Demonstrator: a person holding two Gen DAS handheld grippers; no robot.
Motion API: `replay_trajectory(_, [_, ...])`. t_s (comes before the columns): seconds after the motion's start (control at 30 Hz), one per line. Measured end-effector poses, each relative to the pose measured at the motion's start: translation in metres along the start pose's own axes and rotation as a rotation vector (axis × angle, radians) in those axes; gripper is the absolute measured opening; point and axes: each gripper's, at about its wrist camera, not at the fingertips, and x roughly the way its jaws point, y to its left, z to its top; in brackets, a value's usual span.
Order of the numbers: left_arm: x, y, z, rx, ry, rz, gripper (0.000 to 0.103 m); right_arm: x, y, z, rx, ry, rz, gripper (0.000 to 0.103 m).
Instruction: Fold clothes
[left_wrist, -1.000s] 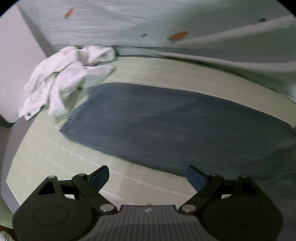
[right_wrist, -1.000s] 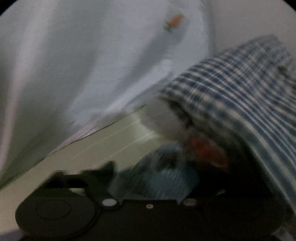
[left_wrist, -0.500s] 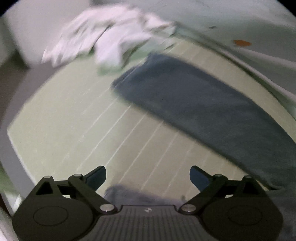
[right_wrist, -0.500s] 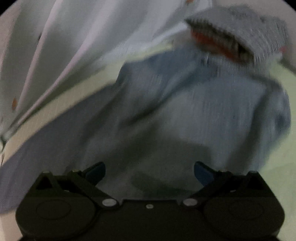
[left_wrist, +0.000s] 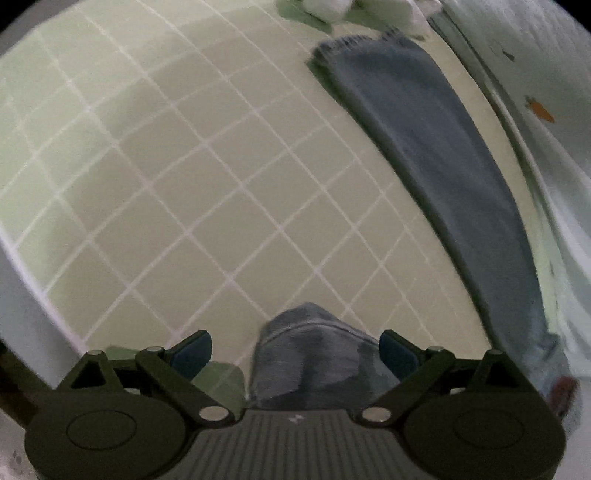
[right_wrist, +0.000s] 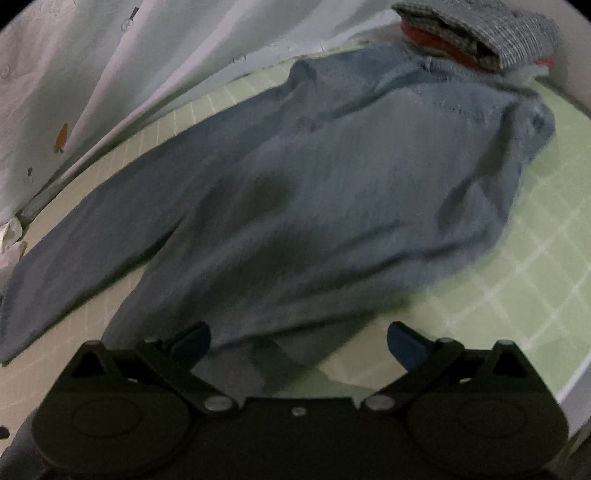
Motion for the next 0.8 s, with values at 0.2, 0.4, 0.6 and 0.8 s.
replay_trajectory(0.2, [0.014, -0.013, 0.010, 0.079, 0.107, -0.063, 0.096, -0.001, 0.012, -0.014, 0.035, 0.025, -0.013, 0.103])
replay_trajectory(0.4, [0.023, -0.012, 0.008, 0.082, 0.184, -0.127, 0.087, -0.002, 0.015, -0.021, 0.071, 0.031, -0.025, 0.103])
replay_trajectory(0.6, [0.008, -0.001, 0.013, 0.079, 0.127, -0.137, 0.021, 0.005, 0.025, -0.018, 0.059, 0.044, -0.019, 0.103])
replay_trajectory(0.8, [-0.019, -0.030, 0.020, 0.214, -0.041, -0.111, 0.013, 0.007, 0.036, -0.016, 0.039, 0.045, -0.010, 0.103])
